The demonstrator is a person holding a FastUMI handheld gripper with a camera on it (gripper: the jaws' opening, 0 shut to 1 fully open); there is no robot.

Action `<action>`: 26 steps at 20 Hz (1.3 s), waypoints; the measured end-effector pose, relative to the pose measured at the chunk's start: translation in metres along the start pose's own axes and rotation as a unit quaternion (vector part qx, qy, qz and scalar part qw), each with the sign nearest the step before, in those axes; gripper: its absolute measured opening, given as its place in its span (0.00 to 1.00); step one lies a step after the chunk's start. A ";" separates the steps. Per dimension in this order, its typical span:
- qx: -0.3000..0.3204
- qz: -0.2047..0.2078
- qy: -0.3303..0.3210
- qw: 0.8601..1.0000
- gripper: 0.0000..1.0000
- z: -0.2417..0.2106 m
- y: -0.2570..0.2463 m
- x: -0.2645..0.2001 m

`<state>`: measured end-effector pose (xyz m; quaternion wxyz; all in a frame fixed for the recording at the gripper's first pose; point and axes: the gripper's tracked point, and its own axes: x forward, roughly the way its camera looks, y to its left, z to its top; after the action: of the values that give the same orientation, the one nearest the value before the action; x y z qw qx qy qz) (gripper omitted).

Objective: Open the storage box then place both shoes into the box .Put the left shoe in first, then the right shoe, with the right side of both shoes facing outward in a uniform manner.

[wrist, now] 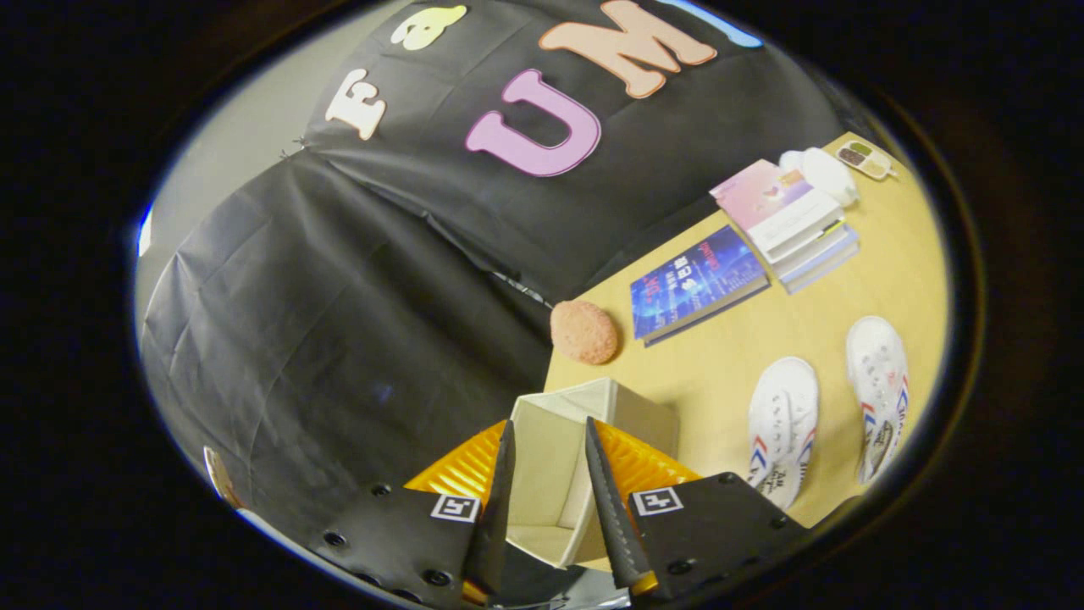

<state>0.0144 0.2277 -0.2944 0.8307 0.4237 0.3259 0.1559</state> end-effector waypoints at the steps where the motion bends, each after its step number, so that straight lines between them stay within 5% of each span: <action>1: 0.002 -0.008 0.001 1.000 0.51 -0.002 -0.010 -0.003; 13: 0.034 -0.116 0.036 0.992 0.51 -0.055 -0.121 -0.028; 26: -0.003 -0.257 0.071 0.964 0.52 -0.093 -0.217 -0.029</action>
<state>-0.0734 0.1396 -0.4974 0.8187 0.3116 0.4813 -0.0320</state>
